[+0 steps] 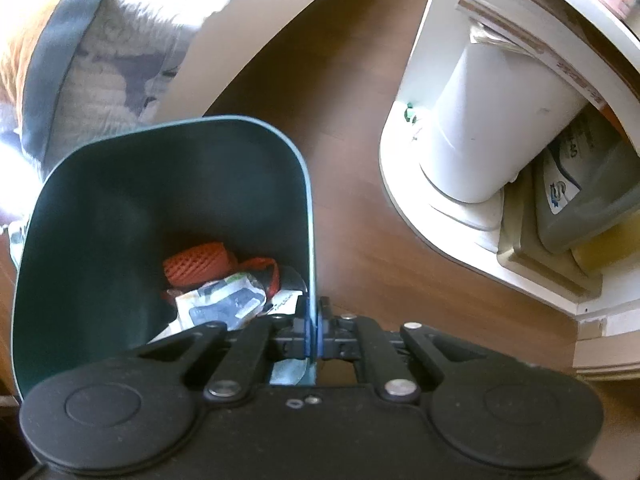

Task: Collect trash
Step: 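Lower the left gripper and grasp the white cabbage leaf, then carry the cabbage leaf with the left gripper into the teal bin held by the right gripper and release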

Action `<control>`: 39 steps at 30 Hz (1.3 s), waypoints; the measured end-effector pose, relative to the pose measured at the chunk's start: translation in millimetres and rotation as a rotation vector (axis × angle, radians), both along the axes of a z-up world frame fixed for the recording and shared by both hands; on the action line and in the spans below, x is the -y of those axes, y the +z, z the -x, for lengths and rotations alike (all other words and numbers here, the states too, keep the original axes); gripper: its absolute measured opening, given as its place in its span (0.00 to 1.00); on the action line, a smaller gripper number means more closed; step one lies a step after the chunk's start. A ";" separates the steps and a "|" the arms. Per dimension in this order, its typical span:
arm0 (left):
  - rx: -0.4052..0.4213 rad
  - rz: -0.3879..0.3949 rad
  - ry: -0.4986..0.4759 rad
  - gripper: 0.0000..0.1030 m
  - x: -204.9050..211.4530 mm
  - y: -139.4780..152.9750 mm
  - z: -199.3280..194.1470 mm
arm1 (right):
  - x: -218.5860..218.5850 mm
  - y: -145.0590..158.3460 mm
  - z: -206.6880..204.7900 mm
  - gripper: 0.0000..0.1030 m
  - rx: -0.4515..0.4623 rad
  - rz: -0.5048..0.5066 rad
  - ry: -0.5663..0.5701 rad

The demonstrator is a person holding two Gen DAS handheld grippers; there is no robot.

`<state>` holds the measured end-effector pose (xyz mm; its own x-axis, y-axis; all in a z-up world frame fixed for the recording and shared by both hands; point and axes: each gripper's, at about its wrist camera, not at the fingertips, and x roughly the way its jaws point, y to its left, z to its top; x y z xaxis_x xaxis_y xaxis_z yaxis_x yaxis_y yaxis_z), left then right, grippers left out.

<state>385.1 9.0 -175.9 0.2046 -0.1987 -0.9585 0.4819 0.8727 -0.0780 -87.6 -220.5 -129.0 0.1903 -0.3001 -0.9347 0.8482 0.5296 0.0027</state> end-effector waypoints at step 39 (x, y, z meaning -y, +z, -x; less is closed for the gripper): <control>-0.069 0.033 -1.164 0.11 227.8 26.4 344.9 | -6.3 -1.7 -3.8 0.03 0.014 -0.036 0.050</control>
